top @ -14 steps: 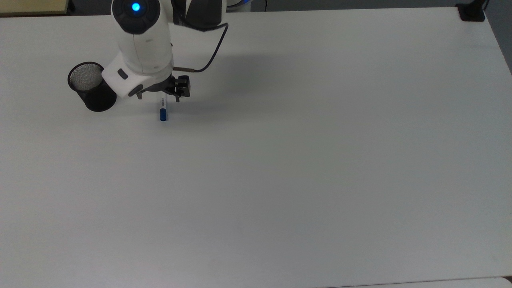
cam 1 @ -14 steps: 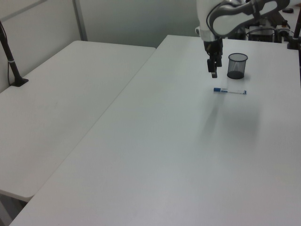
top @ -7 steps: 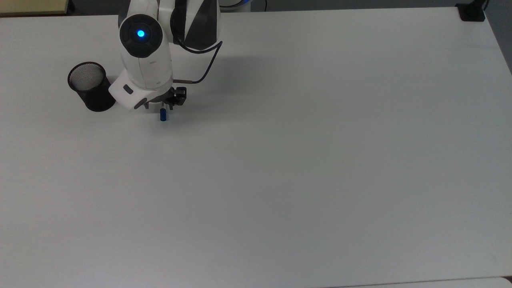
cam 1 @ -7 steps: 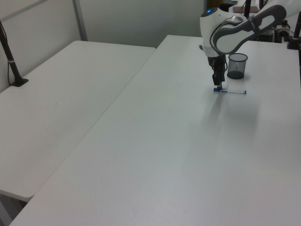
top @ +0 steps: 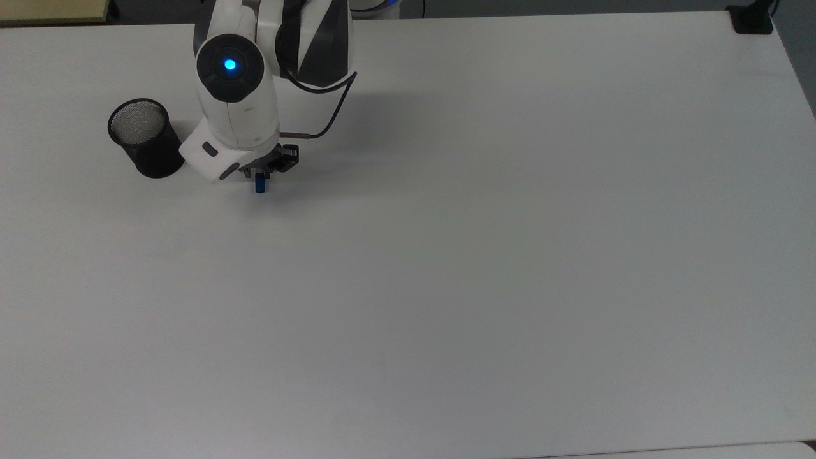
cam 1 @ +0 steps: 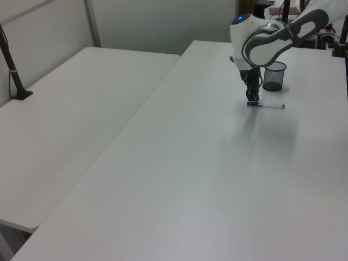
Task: Insert the marker
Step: 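Close the gripper on the white marker near its blue cap and lift, then carry the marker over the black mesh cup and lower it in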
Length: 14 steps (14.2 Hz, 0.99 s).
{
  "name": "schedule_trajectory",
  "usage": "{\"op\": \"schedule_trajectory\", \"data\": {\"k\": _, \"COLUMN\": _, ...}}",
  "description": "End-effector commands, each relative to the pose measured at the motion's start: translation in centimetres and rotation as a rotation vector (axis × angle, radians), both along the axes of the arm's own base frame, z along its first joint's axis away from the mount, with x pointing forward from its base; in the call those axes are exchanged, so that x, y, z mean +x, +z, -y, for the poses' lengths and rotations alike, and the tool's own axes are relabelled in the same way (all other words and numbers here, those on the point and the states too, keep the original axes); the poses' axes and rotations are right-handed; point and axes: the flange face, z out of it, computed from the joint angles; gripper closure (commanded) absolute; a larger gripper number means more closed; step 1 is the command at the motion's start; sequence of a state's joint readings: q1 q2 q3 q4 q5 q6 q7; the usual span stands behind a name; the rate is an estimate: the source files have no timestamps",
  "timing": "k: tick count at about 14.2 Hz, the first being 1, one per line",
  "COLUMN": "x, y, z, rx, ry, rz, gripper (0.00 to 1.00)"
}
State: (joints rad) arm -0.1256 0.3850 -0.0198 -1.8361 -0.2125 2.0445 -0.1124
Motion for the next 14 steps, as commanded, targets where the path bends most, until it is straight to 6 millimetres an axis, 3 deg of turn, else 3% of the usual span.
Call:
{"op": "schedule_trajectory", "data": {"k": 1, "x": -0.1, "y": -0.5, "z": -0.5, "rx": -0.001, "ry": 0.002, "rz": 0.014, "gripper": 0.71}}
{"op": "schedule_trajectory", "data": {"k": 6, "x": 0.7, "y": -0.3, "z": -0.6, "rx": -0.010, "ry": -0.049, "rz": 0.071, "gripper": 0.82}}
{"op": "schedule_trajectory", "data": {"k": 11, "x": 1.6, "y": 5.0, "z": -0.3, "rx": 0.030, "ry": -0.103, "rz": 0.166, "gripper": 0.84}}
{"op": "schedule_trajectory", "data": {"k": 14, "x": 2.3, "y": 10.1, "z": 1.8, "rx": 0.051, "ry": -0.147, "rz": 0.260, "gripper": 0.84}}
